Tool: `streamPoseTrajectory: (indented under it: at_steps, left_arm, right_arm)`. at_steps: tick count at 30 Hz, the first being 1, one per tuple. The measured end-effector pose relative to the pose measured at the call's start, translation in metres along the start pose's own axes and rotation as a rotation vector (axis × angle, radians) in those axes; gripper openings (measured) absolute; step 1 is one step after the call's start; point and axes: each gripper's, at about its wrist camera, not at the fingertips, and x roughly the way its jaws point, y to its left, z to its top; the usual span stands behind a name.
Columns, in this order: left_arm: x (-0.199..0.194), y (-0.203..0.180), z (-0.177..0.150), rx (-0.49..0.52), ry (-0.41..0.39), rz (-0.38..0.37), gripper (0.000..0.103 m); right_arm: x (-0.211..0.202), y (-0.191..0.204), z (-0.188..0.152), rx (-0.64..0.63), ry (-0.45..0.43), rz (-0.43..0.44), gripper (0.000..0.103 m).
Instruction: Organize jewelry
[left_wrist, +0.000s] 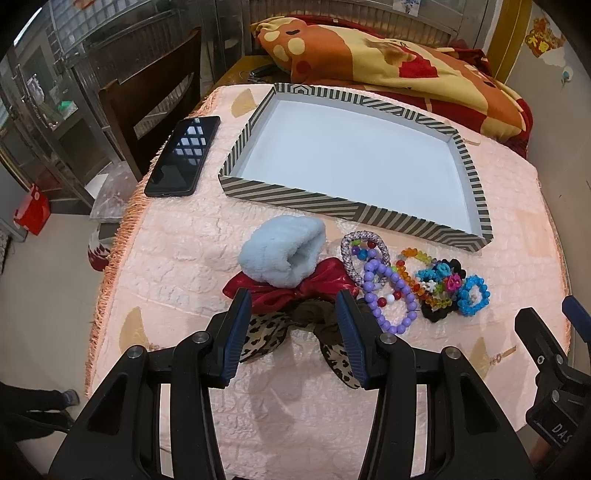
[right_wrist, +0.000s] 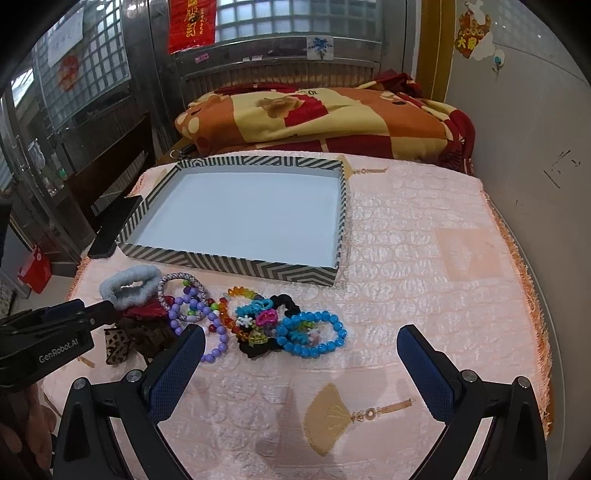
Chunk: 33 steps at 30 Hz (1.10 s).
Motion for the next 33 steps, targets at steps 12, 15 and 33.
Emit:
streamPoseTrajectory:
  at_steps: [12,15,33]
  left_arm:
    - [0.002,0.004,-0.001,-0.007,0.001,0.01,0.047]
    - [0.002,0.005,-0.001,-0.008,0.0,0.009,0.047]
    - [0.007,0.008,-0.003,-0.014,0.019,0.013,0.047]
  right_arm:
    - [0.004,0.006,-0.001,-0.024,0.031,0.042,0.103]
    - [0.005,0.009,-0.001,-0.037,0.035,0.038,0.103]
    - [0.013,0.001,-0.003,-0.037,0.056,0.024,0.103]
